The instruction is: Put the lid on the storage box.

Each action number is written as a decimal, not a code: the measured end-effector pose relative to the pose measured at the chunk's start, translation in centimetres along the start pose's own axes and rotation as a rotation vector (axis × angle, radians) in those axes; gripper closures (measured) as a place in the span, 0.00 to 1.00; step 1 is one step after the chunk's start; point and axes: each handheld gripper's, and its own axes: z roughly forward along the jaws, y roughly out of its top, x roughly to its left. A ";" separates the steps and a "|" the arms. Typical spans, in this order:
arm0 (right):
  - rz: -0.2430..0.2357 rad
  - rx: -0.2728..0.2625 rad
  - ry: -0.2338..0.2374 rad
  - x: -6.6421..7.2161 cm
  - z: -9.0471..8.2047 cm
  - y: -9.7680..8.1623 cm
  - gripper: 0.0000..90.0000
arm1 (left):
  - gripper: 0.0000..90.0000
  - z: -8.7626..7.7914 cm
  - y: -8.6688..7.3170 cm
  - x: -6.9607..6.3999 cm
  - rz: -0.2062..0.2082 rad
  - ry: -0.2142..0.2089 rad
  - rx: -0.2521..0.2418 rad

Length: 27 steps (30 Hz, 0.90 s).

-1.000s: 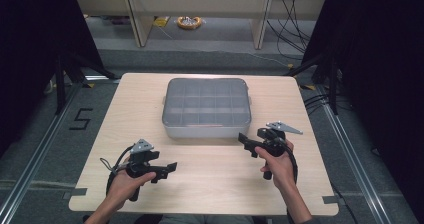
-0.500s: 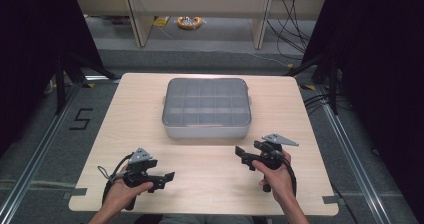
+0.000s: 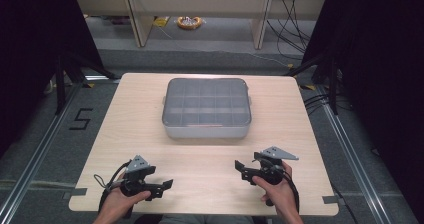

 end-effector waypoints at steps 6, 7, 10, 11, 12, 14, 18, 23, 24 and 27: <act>-0.036 0.005 0.014 0.7 -0.7 -1.1 0.19 | 0.17 -0.1 -0.7 -1.0 0.040 -0.018 0.024; -0.024 0.016 0.012 0.9 -0.9 -1.3 0.19 | 0.17 -0.2 -0.7 -1.0 0.057 -0.022 0.038; -0.008 0.019 0.017 1.4 -1.2 -2.0 0.19 | 0.17 -0.1 -1.1 -1.3 0.070 -0.037 0.049; -0.038 0.013 0.022 1.3 -1.3 -2.1 0.19 | 0.17 -0.2 -1.1 -1.3 0.070 -0.026 0.055; -0.055 0.026 0.018 1.2 -1.4 -2.3 0.19 | 0.17 -0.2 -1.3 -1.5 0.043 -0.028 0.052; -0.044 0.033 0.023 1.4 -1.7 -2.6 0.19 | 0.17 -0.3 -1.5 -1.4 0.060 -0.020 0.059; -0.062 0.040 0.035 1.7 -2.3 -3.4 0.19 | 0.17 -0.5 -1.9 -1.7 0.062 -0.023 0.053; -0.049 0.079 0.056 2.0 -2.9 -4.4 0.19 | 0.17 -1.0 -2.4 -2.1 0.055 -0.018 0.058; -0.039 0.081 0.064 2.1 -3.0 -4.6 0.19 | 0.17 -1.1 -2.5 -2.1 0.071 -0.018 0.061; -0.064 0.101 0.055 2.0 -3.3 -5.2 0.19 | 0.17 -1.2 -2.8 -2.1 0.081 -0.022 0.082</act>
